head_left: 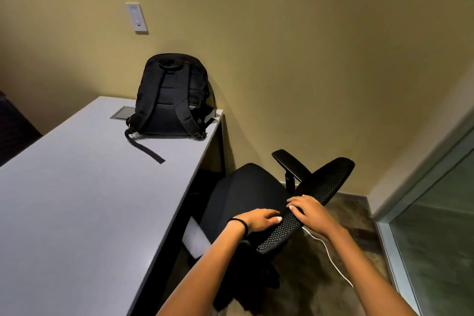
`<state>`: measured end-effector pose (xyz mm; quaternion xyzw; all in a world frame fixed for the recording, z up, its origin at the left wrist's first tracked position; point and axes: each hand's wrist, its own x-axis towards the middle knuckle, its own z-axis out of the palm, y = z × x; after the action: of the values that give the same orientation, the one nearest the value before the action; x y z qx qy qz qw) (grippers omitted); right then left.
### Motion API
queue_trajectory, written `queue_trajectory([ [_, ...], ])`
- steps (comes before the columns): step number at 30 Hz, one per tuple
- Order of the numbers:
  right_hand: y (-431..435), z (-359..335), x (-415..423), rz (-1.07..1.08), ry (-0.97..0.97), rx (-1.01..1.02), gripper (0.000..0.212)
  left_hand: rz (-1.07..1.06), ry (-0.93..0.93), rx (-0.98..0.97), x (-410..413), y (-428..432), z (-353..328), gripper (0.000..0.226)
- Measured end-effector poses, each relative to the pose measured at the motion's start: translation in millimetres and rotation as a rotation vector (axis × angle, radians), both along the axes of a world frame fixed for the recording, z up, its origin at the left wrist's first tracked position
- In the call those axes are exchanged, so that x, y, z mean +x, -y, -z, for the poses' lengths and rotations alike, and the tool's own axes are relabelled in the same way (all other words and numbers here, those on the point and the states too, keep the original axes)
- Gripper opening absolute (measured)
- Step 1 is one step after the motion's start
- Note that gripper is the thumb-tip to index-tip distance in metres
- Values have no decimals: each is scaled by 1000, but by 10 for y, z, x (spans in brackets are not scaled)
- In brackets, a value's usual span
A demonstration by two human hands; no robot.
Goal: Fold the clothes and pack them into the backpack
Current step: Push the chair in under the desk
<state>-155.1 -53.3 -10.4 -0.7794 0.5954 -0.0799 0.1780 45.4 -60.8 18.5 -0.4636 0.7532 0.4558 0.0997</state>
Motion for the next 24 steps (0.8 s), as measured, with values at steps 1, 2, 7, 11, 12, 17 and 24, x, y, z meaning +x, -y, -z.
queue_trajectory([
  [1, 29, 3, -52, -12, -2, -15, 30, -25, 24, 8, -55, -16, 15, 53],
  [2, 60, -14, -127, -29, -7, -33, 30, -62, 42, 12, -133, -34, 28, 54],
  [7, 237, -42, -422, -153, -39, -77, 31, -248, 105, 9, -378, -142, 59, 57],
  [11, 294, -13, -551, -236, -33, -107, 34, -405, 149, -87, -520, -307, 101, 55],
  [12, 290, -13, -573, -258, -33, -117, 34, -436, 176, -119, -554, -345, 113, 55],
  [17, 316, 29, -629, -332, -84, -125, 41, -533, 261, -167, -652, -445, 89, 56],
  [24, 651, 36, -812, -330, -194, -72, 44, -560, 271, -131, -665, -428, 60, 57],
])
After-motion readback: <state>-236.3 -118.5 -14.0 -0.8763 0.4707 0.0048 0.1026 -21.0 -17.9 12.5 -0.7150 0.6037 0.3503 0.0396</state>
